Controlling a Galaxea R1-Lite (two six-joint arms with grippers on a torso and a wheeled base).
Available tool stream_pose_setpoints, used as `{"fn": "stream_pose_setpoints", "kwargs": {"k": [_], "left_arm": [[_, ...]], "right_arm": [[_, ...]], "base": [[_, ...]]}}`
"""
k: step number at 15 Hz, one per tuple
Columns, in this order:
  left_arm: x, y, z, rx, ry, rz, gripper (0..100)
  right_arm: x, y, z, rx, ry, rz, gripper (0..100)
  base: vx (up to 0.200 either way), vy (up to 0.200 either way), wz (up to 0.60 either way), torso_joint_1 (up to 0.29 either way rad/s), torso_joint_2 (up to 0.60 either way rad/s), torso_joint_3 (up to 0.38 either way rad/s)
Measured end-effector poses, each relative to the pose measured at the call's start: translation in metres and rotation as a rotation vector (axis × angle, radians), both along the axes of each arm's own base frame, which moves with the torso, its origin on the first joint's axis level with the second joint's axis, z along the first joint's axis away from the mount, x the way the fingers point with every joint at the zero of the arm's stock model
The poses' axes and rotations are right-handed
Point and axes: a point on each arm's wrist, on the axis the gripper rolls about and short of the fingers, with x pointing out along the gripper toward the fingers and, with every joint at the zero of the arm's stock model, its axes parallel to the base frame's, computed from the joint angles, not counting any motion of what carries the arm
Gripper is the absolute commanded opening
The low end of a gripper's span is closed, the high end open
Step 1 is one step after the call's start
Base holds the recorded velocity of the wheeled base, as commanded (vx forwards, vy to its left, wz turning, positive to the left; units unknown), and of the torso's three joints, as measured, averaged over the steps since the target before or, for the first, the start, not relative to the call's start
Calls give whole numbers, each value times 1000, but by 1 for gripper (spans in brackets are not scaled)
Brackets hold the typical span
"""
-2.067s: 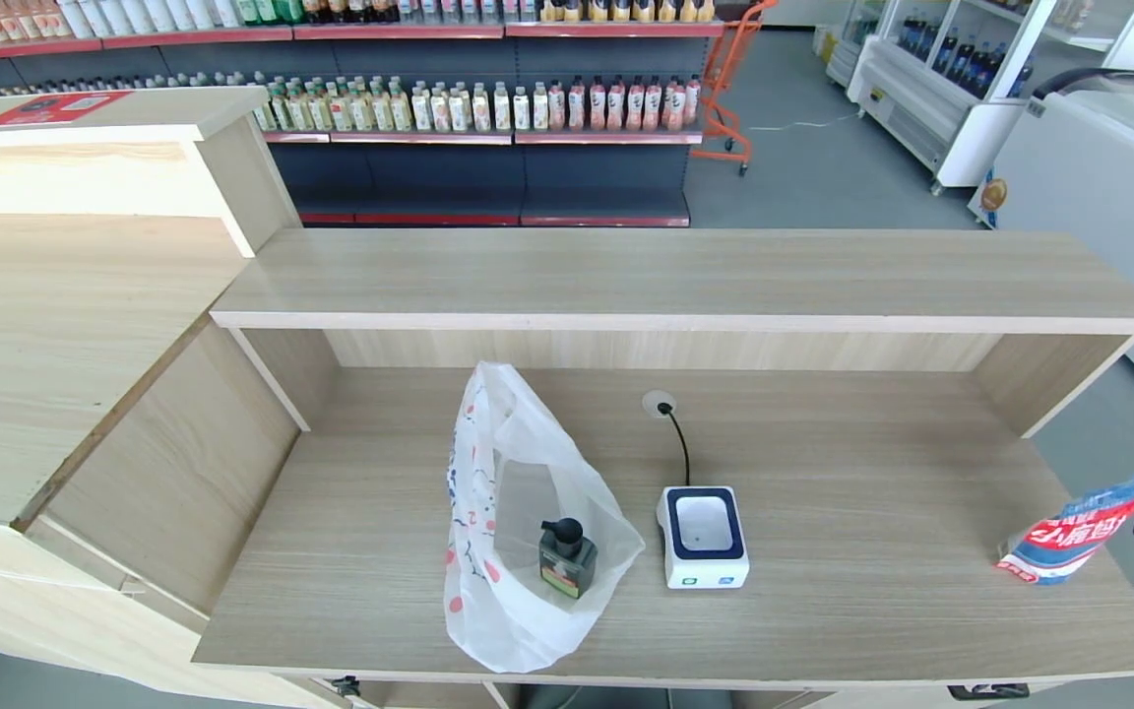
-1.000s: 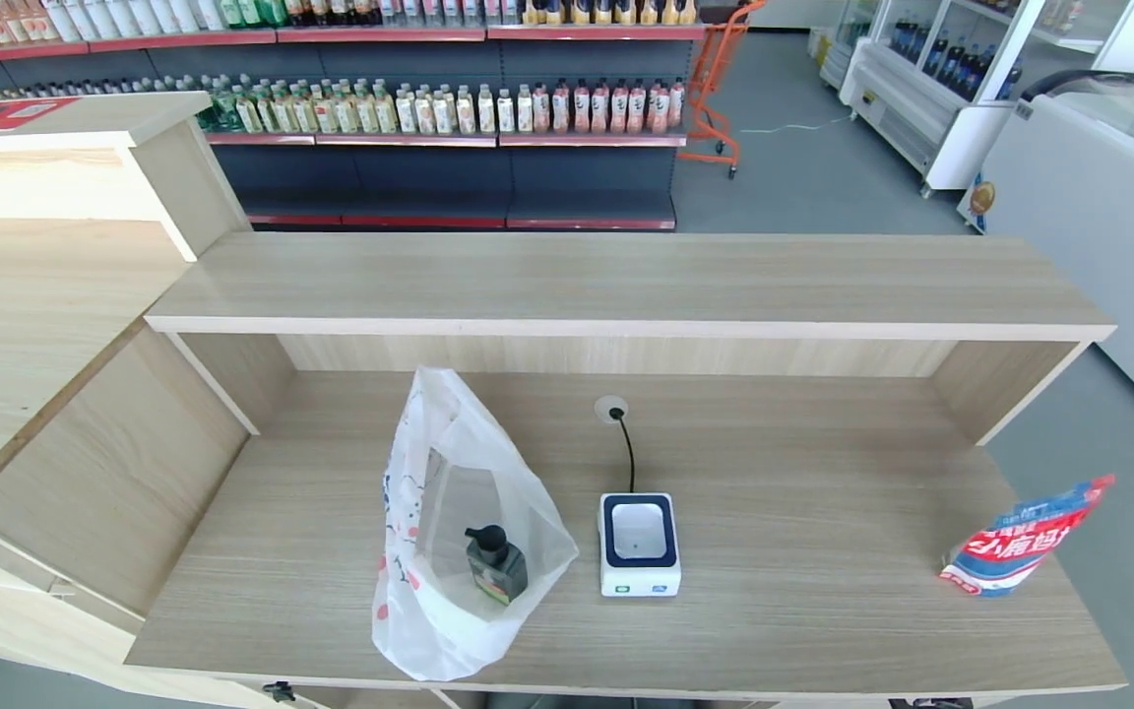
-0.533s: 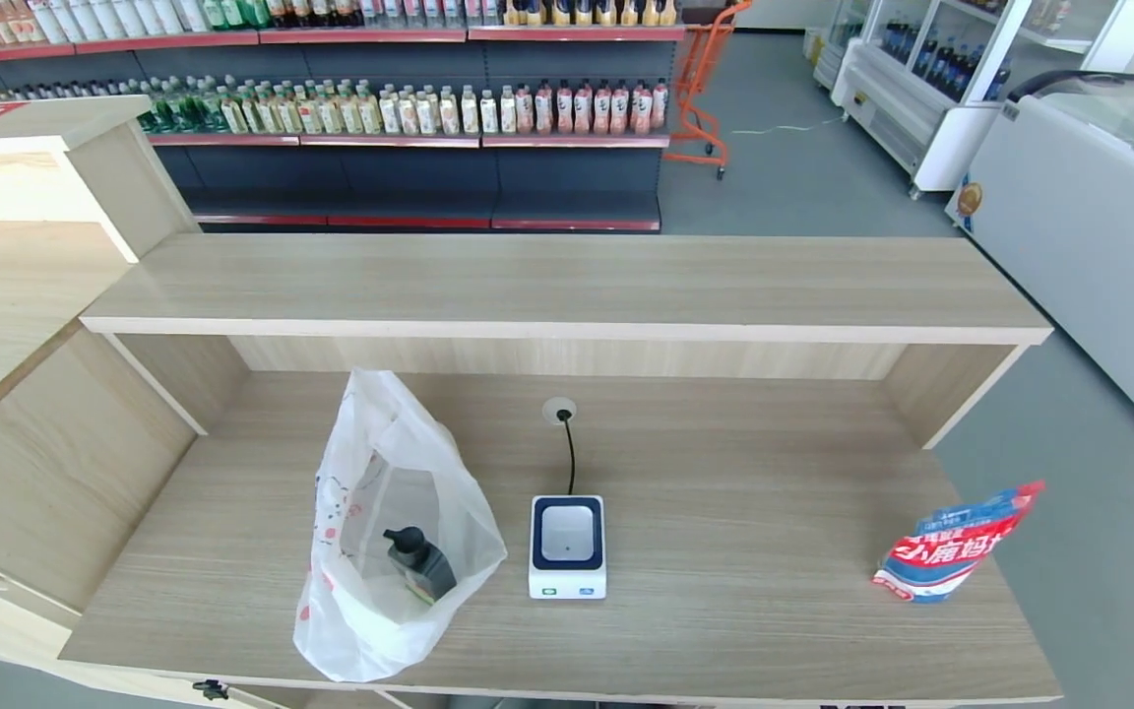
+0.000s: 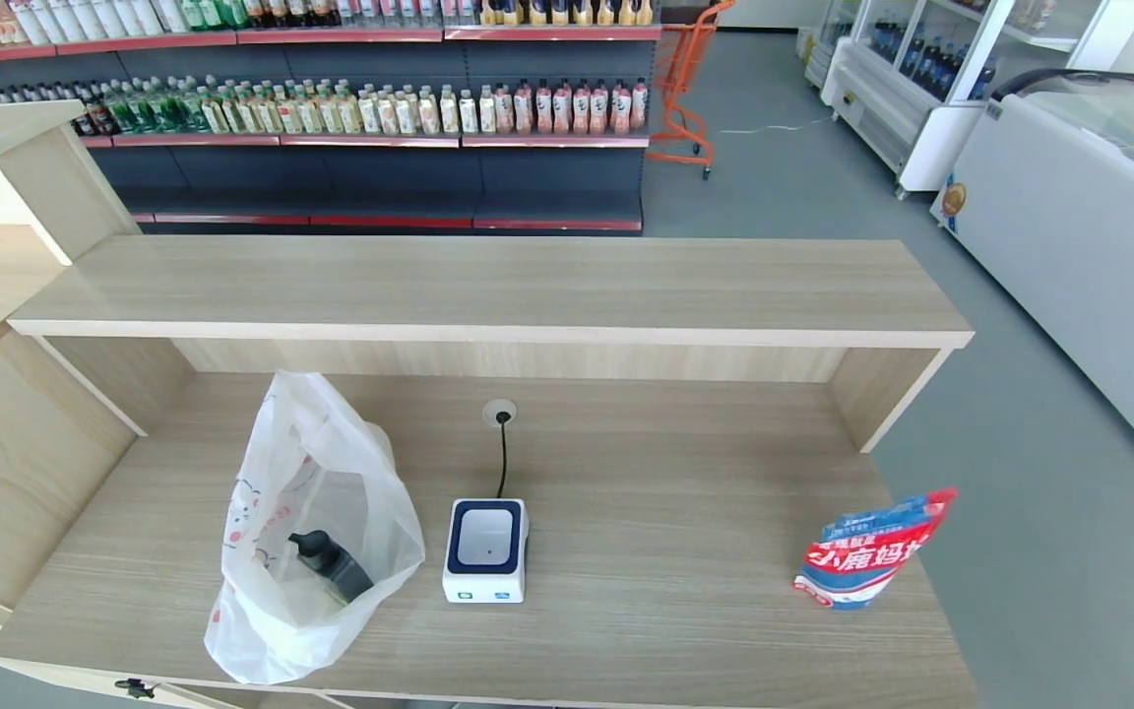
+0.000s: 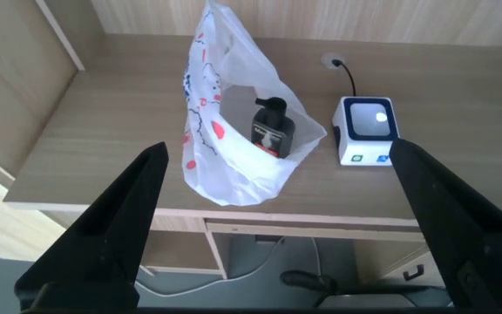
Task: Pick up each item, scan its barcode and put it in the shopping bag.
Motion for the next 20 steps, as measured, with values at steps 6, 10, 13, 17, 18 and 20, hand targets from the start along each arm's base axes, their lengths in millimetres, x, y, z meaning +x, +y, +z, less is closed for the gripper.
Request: {"fn": "stream_pose_setpoints", "kwargs": {"k": [6,10,13,17,18,20], "left_arm": [[0,0,0,0,0,0,100],[0,0,0,0,0,0,100],[0,0,0,0,0,0,100],[0,0,0,0,0,0,100],[0,0,0,0,0,0,100],[0,0,0,0,0,0,100]], "right_arm": [[86,-14,-11,227,262,-345,100],[142,-15,-47,225,422,-468,100],[181,-11,-78,220,464,-469,100],[222,11,-115,196,479,-390,100],[230,16,-123,190,480,-376,100],[245,27,-142,173,492,-341,100]], "base": [[0,0,0,0,0,0],[0,0,0,0,0,0],[0,0,0,0,0,0],[0,0,0,0,0,0],[0,0,0,0,0,0],[0,0,0,0,0,0]]}}
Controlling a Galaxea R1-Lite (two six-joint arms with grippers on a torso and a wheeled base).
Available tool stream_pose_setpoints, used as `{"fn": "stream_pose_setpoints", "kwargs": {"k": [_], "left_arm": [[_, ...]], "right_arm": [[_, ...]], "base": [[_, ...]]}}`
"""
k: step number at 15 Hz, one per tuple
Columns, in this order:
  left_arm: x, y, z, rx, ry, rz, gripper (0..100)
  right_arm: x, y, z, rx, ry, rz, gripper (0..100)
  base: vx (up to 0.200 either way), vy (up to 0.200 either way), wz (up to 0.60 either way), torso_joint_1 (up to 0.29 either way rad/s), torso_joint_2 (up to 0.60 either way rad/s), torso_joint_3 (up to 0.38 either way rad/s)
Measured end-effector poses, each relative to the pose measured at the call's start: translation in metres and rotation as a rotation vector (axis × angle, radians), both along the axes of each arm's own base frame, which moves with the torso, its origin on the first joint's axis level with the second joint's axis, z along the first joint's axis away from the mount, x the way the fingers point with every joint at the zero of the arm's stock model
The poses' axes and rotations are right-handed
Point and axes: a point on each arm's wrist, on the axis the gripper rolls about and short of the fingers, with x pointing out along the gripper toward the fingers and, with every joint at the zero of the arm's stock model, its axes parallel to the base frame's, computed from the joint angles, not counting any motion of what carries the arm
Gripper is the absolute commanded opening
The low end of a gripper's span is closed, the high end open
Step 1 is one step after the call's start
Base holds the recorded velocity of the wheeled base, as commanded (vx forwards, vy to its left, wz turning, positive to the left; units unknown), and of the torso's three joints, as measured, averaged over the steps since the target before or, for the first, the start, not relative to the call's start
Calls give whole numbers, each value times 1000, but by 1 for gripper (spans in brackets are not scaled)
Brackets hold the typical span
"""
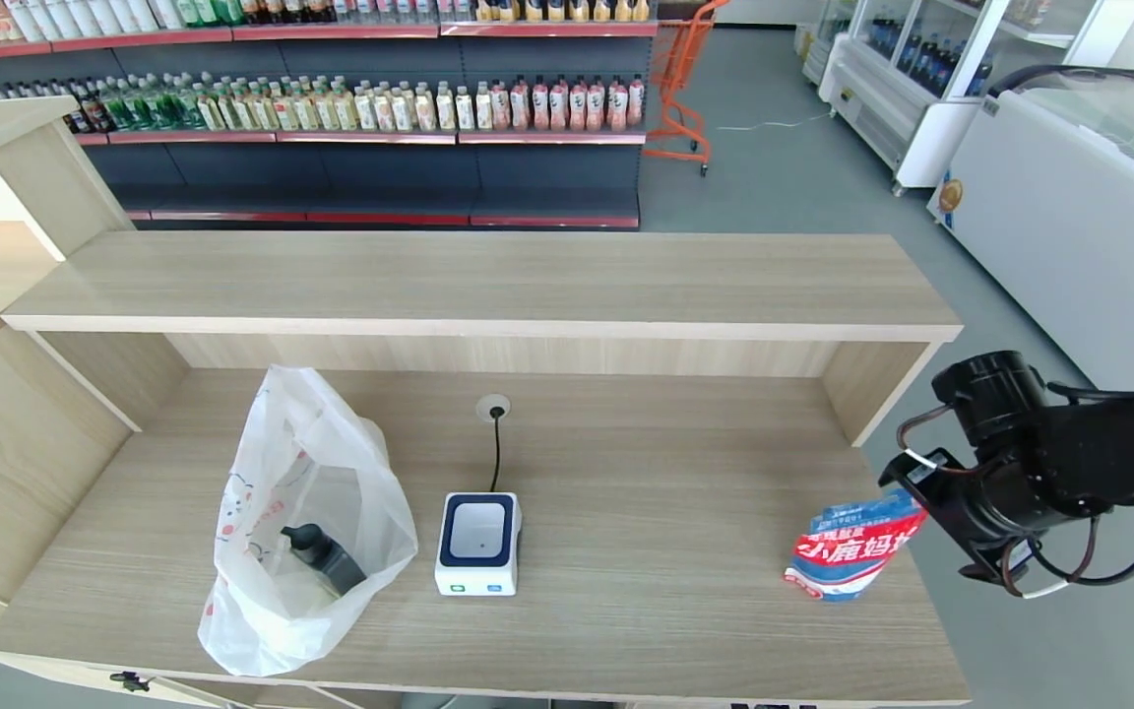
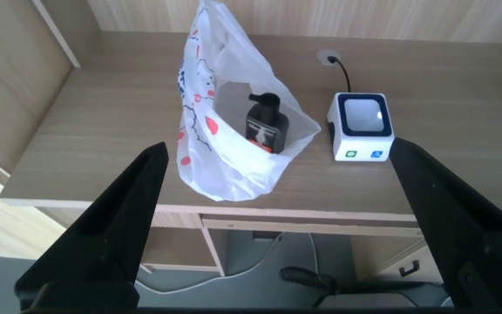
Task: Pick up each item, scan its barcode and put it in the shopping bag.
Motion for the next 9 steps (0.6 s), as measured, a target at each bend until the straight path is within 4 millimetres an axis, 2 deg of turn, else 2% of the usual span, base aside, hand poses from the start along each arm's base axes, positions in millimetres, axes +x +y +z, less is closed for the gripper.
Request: {"fn": "stream_pose_setpoints", "kwargs": {"k": [5,6,9], "left_arm": [[0,0,0,0,0,0,100],[0,0,0,0,0,0,100],[0,0,0,0,0,0,100]], "right_arm": [[21,18,-42,-32,57,63,100],[24,20,-50,-54,75,75,0],[32,24,-67,-107,81,126,0]], "base": [[0,0,0,0,0,0],[0,0,0,0,0,0],[0,0,0,0,0,0]]}}
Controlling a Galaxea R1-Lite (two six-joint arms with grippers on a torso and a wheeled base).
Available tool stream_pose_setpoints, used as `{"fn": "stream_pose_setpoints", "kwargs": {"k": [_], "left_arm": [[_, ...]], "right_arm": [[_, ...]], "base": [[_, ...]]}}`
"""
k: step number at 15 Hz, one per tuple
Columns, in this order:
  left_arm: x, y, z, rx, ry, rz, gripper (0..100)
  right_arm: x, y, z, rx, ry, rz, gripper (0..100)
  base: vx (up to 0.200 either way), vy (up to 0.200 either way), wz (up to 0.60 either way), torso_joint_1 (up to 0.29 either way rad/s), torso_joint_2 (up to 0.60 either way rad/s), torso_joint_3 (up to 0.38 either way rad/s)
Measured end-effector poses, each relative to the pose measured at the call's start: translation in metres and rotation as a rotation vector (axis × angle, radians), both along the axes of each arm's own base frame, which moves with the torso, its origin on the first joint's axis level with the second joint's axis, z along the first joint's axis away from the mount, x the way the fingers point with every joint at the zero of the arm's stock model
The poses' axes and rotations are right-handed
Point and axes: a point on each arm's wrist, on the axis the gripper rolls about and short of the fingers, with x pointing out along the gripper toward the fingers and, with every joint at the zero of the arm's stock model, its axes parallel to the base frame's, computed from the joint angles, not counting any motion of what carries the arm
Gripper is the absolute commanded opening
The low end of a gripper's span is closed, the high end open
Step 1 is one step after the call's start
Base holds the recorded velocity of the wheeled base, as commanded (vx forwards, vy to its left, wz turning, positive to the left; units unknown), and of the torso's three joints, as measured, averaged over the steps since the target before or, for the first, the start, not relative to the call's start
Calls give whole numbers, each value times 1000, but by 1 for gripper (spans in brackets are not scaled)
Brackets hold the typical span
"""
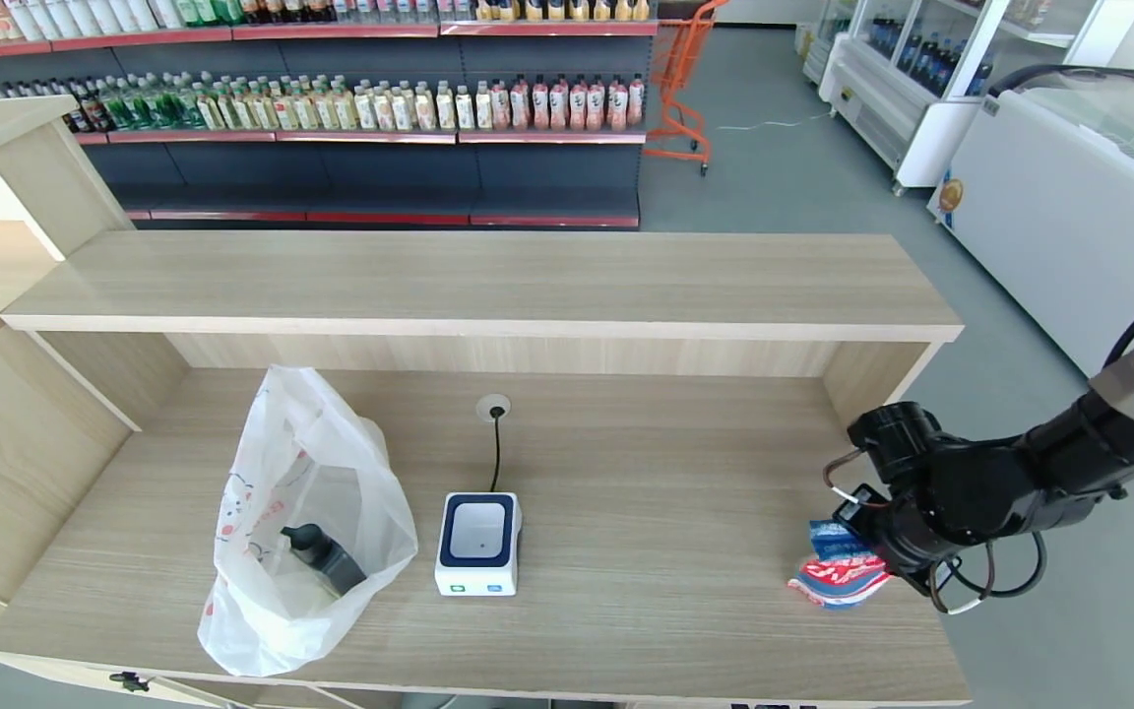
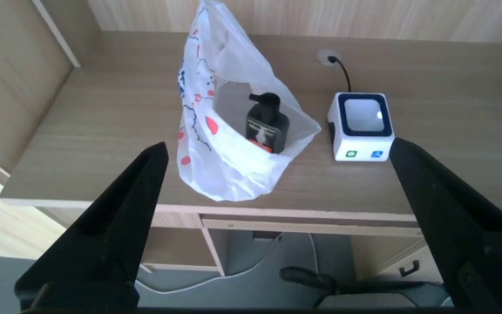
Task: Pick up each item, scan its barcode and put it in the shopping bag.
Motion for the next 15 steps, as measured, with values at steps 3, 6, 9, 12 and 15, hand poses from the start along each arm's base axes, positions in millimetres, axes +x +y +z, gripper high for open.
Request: {"fn": "stream_pose_setpoints", "kwargs": {"k": [3,6,9,12,15], "left_arm": [[0,0,0,0,0,0,100],[0,0,0,0,0,0,100],[0,0,0,0,0,0,100],[0,0,0,0,0,0,100],[0,0,0,0,0,0,100]], "right_arm": [[5,4,-12,-105,18,105,0],[13,13,-10,-166,-59,210,0],[10,14,18,-89,-138,342,0],[-12,-3,70,132,-306,723,0],[-45,-36,108,264,-577,1192,0]], "base": [[0,0,0,0,0,0],[0,0,0,0,0,0],[0,0,0,0,0,0],[0,0,0,0,0,0],[0,0,0,0,0,0]]}}
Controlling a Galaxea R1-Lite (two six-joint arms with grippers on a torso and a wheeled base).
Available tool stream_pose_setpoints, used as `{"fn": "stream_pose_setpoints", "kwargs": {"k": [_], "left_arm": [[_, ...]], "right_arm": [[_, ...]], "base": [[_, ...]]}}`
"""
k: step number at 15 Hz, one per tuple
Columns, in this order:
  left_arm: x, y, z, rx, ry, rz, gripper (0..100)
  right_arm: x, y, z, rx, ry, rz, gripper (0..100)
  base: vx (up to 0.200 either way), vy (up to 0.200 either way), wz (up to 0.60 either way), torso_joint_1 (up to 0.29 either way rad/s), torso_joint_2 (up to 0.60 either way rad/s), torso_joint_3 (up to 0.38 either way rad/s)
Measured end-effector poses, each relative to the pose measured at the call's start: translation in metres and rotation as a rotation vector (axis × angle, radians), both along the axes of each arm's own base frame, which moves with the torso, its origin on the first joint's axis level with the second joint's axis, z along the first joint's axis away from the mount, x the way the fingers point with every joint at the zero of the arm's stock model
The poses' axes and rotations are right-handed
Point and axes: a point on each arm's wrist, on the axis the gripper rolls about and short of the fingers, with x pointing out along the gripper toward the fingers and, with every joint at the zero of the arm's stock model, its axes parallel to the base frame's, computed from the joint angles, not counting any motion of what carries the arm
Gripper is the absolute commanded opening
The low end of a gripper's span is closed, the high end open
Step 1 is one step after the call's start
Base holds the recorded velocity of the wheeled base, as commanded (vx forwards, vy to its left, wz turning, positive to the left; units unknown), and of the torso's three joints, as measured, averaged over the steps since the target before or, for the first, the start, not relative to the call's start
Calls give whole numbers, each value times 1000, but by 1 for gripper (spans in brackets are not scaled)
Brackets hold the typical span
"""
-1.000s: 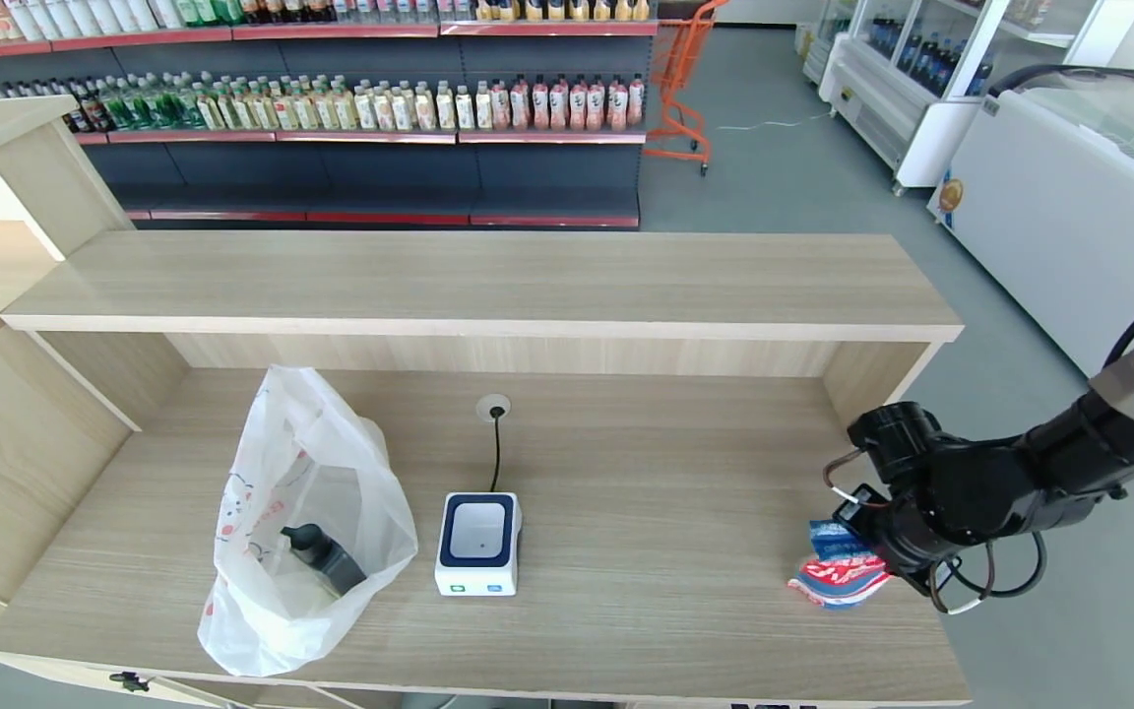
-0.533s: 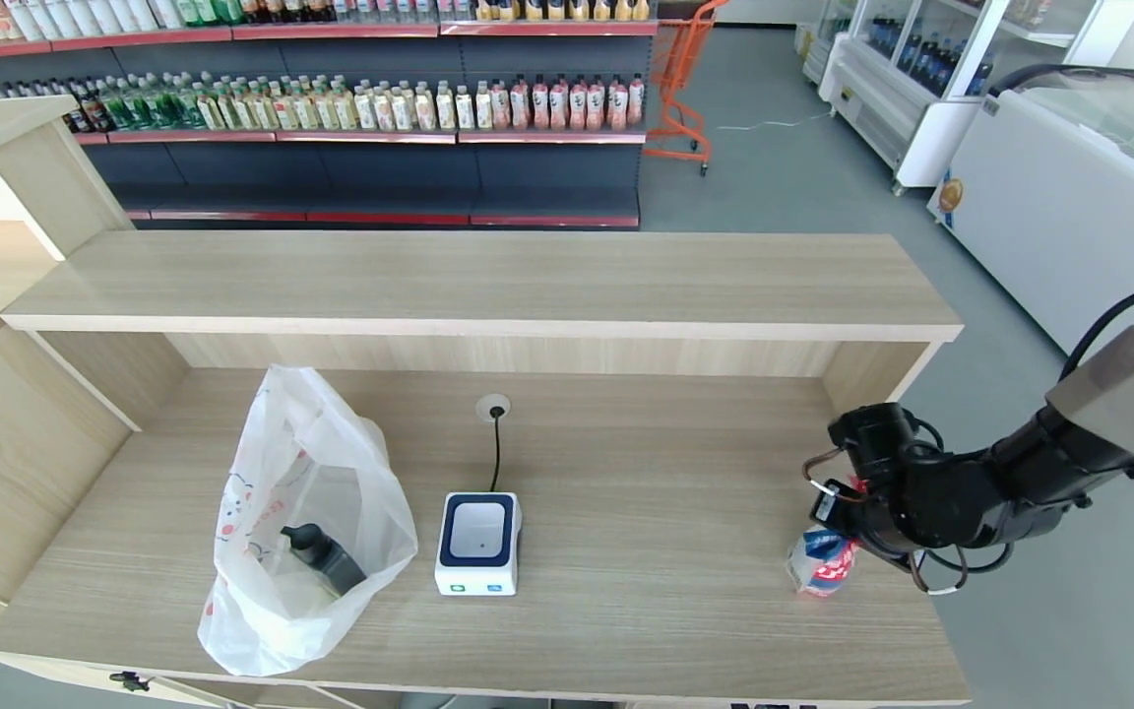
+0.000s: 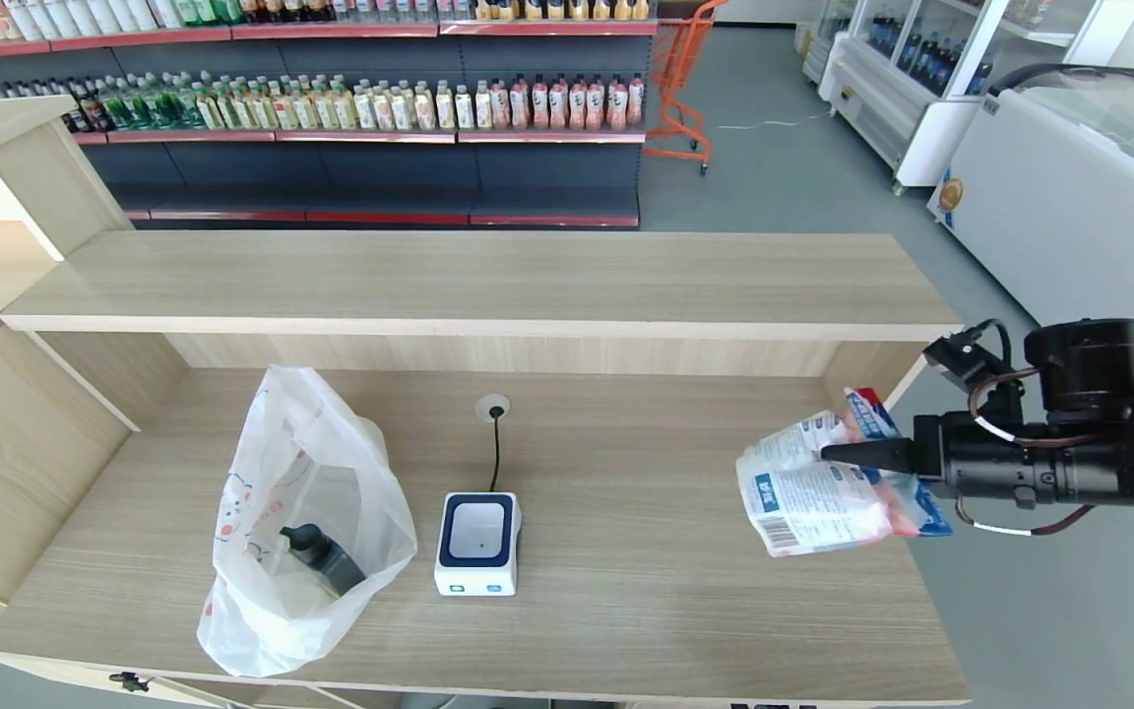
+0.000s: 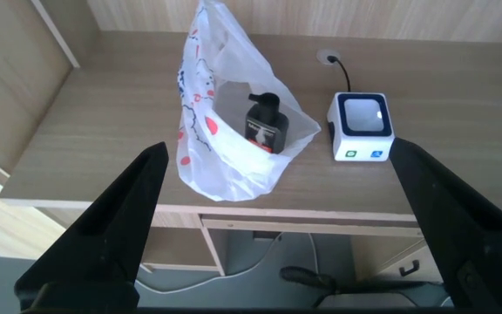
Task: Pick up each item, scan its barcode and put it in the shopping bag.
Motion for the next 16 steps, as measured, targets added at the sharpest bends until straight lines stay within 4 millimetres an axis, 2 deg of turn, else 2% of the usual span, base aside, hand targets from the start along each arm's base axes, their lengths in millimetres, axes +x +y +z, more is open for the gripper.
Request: {"fn": "stream_pose_setpoints", "kwargs": {"k": [1,3,7,11,16], "left_arm": [[0,0,0,0,0,0,100],[0,0,0,0,0,0,100],[0,0,0,0,0,0,100],[0,0,0,0,0,0,100],[0,0,0,0,0,0,100]], "right_arm": [[-12,-8,8,29,-117,137,0],[-32,-13,20,68,-223,249,0],[-65,15,32,115,-175,349,0],[-83,30,44,202,-44,370,0],[-92,51,46,156,-48,382,0]], "base": [[0,0,0,0,0,0],[0,0,0,0,0,0],[0,0,0,0,0,0],[0,0,0,0,0,0],[0,0,0,0,0,0]]}}
